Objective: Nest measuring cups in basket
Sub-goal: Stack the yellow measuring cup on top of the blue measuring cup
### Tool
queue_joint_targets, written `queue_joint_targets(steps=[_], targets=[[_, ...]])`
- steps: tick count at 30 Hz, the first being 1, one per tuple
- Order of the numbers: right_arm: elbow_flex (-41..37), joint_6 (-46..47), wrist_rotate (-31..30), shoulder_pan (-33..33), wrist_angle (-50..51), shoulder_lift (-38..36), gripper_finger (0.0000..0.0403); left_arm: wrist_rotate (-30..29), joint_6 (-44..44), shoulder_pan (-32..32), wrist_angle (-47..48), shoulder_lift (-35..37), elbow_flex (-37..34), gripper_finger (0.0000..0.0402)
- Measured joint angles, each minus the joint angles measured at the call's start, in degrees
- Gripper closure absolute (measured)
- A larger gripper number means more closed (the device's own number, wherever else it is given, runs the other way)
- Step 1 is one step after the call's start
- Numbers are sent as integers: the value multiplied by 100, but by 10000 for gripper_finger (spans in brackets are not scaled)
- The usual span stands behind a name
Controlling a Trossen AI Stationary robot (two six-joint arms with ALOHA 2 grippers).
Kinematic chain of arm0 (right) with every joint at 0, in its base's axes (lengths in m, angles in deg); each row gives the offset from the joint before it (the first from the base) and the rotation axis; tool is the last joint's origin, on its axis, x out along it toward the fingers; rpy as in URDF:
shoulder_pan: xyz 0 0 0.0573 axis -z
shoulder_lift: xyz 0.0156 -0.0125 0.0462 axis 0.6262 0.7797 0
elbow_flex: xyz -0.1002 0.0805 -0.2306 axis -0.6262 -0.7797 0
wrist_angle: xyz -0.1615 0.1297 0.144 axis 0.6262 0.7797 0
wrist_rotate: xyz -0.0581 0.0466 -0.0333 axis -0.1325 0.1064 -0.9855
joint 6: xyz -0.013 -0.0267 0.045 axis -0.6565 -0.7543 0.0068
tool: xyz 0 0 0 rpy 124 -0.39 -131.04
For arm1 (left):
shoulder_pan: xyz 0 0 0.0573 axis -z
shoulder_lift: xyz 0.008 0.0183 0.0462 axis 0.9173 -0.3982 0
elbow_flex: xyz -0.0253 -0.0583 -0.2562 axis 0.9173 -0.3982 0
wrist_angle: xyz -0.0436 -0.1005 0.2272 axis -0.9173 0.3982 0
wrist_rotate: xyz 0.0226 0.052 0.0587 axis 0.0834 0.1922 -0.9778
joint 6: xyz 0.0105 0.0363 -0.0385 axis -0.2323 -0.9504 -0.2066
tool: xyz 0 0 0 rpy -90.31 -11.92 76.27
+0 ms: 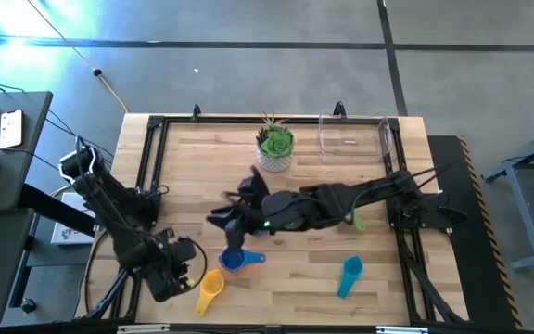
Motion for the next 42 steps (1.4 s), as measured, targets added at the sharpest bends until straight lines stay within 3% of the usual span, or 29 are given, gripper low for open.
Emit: queue_joint_targets(steps=[18,42], targets=[[-78,-79,377,2,490,-237,295,268,299,-420,-1243,-521,0,291],[-78,-91,651,2,700,-237,295,659,85,-688,-1503,-1386,0,291]])
